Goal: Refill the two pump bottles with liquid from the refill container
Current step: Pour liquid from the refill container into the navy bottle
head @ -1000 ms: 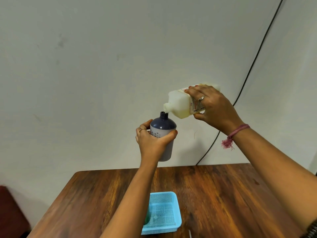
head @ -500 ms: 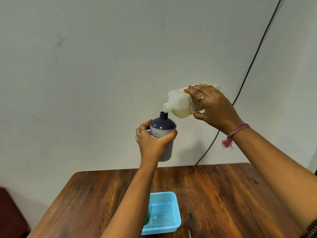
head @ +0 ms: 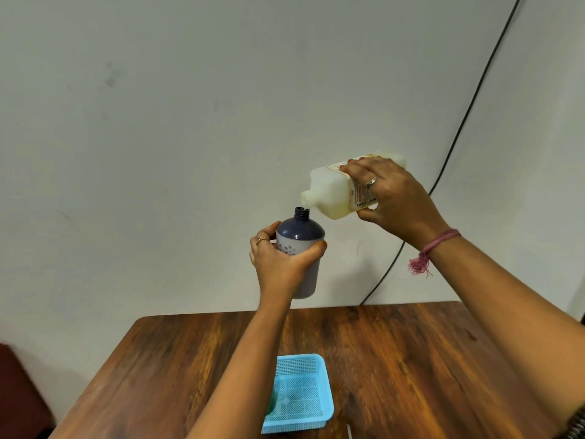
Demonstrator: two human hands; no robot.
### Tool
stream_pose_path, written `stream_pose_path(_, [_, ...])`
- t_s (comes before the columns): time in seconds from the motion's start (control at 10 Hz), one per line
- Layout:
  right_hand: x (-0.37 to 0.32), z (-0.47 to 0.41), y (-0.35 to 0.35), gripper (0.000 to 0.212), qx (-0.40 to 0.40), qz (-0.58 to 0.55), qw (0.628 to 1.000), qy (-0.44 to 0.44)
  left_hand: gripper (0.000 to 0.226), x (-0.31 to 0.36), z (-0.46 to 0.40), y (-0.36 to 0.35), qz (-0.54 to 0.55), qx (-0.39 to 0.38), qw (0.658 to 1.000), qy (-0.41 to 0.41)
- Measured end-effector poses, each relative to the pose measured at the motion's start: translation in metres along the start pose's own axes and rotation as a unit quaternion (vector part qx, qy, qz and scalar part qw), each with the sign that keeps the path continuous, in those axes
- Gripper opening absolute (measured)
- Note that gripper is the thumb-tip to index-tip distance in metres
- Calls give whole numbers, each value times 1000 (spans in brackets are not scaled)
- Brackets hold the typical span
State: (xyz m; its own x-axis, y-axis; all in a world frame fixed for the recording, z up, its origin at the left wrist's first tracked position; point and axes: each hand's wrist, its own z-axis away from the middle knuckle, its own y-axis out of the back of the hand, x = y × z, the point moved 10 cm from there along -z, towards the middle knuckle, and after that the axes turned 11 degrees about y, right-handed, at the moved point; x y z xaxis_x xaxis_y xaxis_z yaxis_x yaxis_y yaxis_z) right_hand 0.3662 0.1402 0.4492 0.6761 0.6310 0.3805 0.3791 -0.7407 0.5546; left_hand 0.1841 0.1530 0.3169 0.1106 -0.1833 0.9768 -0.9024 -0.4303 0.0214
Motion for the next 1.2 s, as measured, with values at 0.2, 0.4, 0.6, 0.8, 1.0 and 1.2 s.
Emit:
stream_pose_path(0.2, [0, -1, 1, 75, -1, 1, 1000, 1, 95, 0, 1, 1, 2, 3, 1000, 2])
stream_pose_path(0.4, [0, -1, 2, 75, 0, 3, 1000, 4, 93, -1, 1, 1, 4, 3, 1000, 3])
stream_pose_path(0.6, [-1, -1, 4, 75, 0, 2, 1000, 6, 95, 0, 3, 0, 5, 1, 1000, 1])
stream_pose_path(0.8, [-1, -1, 5, 75, 0, 4, 1000, 9, 93, -1, 4, 1, 4, 1, 1000, 3])
stream_pose_path(1.0, [-2, 0, 7, 75, -3, 3, 1000, 9, 92, -1, 5, 1, 5, 3, 1000, 1])
stream_pose_path(1.2, [-5, 0, 8, 75, -2, 5, 1000, 13, 93, -1, 6, 2, 3, 4, 1000, 3])
